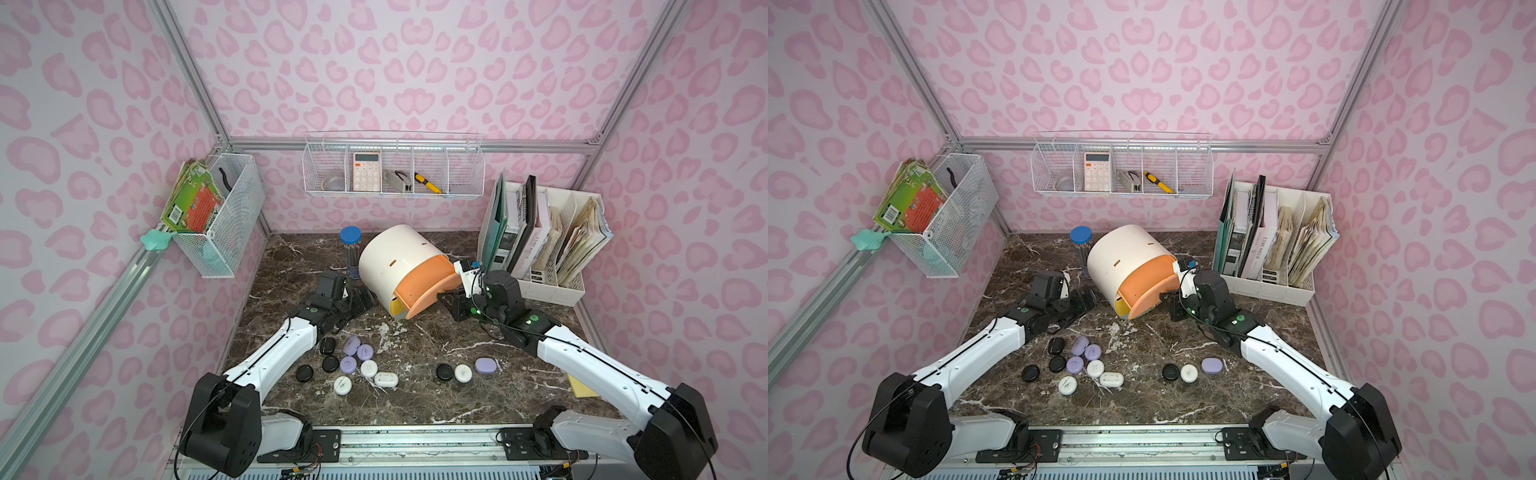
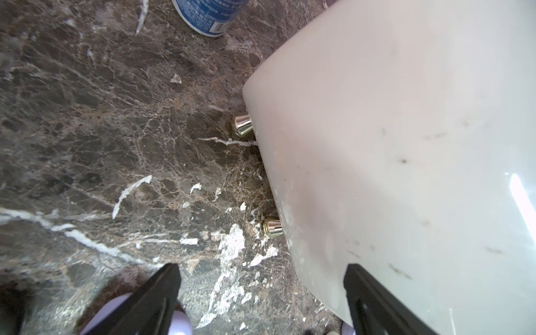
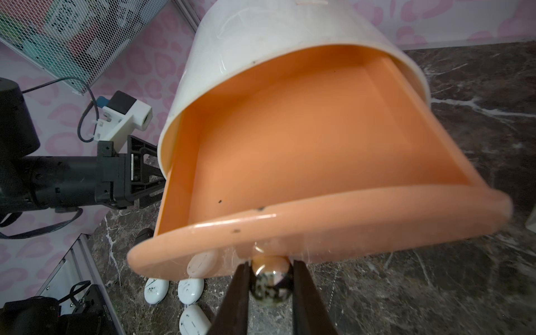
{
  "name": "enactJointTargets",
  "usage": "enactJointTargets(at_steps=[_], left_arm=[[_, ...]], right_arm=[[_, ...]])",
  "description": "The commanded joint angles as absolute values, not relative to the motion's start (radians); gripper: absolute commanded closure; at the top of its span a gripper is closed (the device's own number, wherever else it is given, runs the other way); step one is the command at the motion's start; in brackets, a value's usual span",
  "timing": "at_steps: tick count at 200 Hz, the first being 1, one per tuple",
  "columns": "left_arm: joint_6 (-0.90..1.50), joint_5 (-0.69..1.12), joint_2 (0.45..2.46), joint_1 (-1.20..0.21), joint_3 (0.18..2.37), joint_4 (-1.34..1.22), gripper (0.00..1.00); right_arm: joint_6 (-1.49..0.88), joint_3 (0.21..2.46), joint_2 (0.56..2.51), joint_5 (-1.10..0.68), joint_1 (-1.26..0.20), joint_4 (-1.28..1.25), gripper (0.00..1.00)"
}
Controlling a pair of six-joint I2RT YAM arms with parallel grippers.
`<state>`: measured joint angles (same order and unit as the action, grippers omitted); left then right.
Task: Put the bluetooth earphones in the drawer according to color
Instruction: Open the drawer in the storage box.
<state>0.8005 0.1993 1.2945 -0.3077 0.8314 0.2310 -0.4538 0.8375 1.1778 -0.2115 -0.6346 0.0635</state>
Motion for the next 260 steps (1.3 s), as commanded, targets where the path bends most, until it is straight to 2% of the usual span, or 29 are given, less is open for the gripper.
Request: enactJointTargets(at_steps=[1, 130, 153, 194, 218, 260], left_arm=[[0.78, 0.182, 1.262, -0.307, 0.829, 0.275, 0.07], [0.799, -0.015, 0.965, -0.307, 0.738, 0.557, 0.04], [0.834, -0.066, 0.939, -0.307, 0.721, 0.626, 0.05], [0.922, -0.201, 0.93, -0.307, 0.684, 0.731, 0.04], [0.96, -0.257, 0.948, -0.305, 0.676, 0.764, 0.03], [0.965, -0.323, 1.051, -0.302, 0.696, 0.756, 0.01]], right_arm=[[-0.472, 0.818, 1.142, -0.194, -0.635, 0.091, 0.83], [-0.487, 0.775, 1.046, -0.172, -0.636, 0.145, 0.8], [-0.486, 0.776, 1.039, -0.173, -0.636, 0.148, 0.71], [-0.469, 0.753, 0.976, -0.163, -0.635, 0.159, 0.48], [-0.458, 0.727, 0.925, -0.149, -0.637, 0.167, 0.4], [-0.448, 0.66, 0.839, -0.116, -0.636, 0.16, 0.32]])
